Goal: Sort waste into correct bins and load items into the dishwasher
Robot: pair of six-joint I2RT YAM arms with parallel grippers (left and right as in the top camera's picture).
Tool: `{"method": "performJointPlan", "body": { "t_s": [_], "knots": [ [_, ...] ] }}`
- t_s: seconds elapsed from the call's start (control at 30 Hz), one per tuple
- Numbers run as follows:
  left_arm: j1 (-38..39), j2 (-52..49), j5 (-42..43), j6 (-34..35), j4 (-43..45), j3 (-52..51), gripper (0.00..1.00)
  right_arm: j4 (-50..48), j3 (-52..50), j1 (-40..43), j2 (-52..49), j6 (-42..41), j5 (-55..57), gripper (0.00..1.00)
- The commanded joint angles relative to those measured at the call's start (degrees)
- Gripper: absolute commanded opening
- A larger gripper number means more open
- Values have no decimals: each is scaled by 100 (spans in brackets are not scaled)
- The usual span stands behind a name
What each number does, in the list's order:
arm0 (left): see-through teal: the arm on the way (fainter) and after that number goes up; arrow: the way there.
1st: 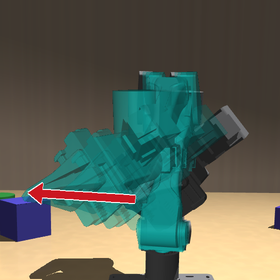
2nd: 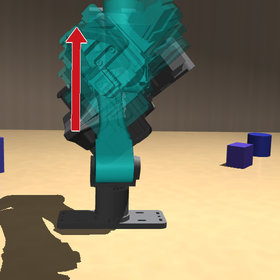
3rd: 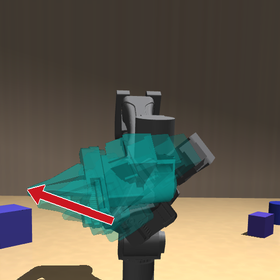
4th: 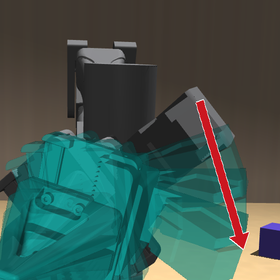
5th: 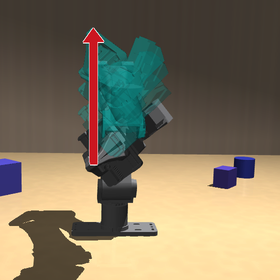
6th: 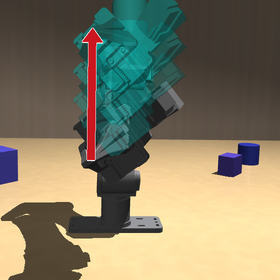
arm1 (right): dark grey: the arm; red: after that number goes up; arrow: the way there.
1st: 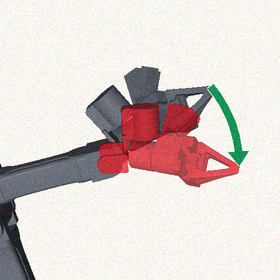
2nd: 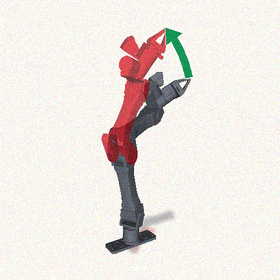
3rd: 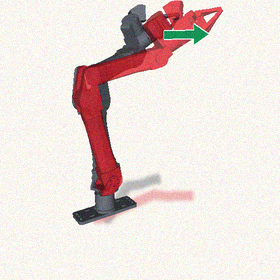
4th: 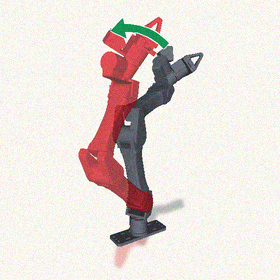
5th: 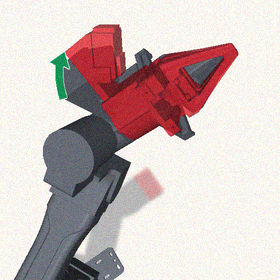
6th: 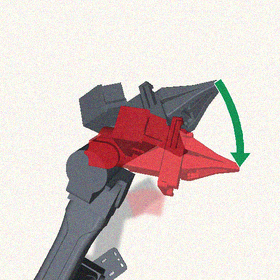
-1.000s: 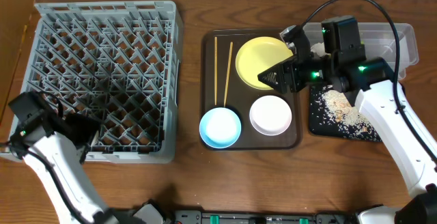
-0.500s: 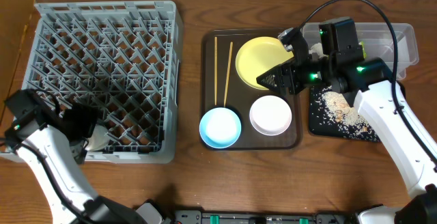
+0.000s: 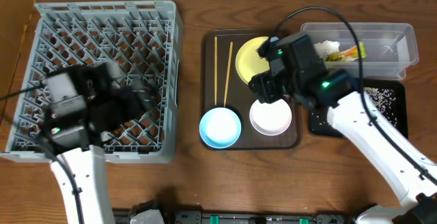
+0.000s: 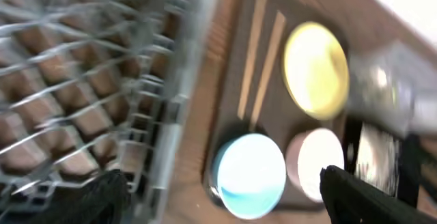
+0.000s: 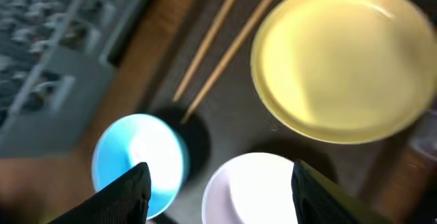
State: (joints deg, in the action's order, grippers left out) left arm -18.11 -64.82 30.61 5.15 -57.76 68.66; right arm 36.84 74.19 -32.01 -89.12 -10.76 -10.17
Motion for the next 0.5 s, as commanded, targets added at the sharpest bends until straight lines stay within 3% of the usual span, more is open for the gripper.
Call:
{"method": "performJointPlan", "body": {
  "t_s": [0.0, 0.1, 0.17, 0.27, 0.47],
  "knots": [
    [660, 9, -262, -407, -72, 90, 91, 0, 39, -151, 61, -251, 970, 70],
    [1040, 9, -369, -407, -70, 87, 92, 0, 39, -149, 61, -249, 970, 82],
    [1121, 9, -369, -407, -70, 87, 99, 2, 39, -151, 61, -249, 970, 86],
    [1134, 9, -365, -402, -72, 87, 99, 24, 39, -151, 61, -249, 968, 98],
    [1134, 9, -367, -404, -70, 87, 98, 26, 39, -151, 61, -249, 968, 99]
  ]
}}
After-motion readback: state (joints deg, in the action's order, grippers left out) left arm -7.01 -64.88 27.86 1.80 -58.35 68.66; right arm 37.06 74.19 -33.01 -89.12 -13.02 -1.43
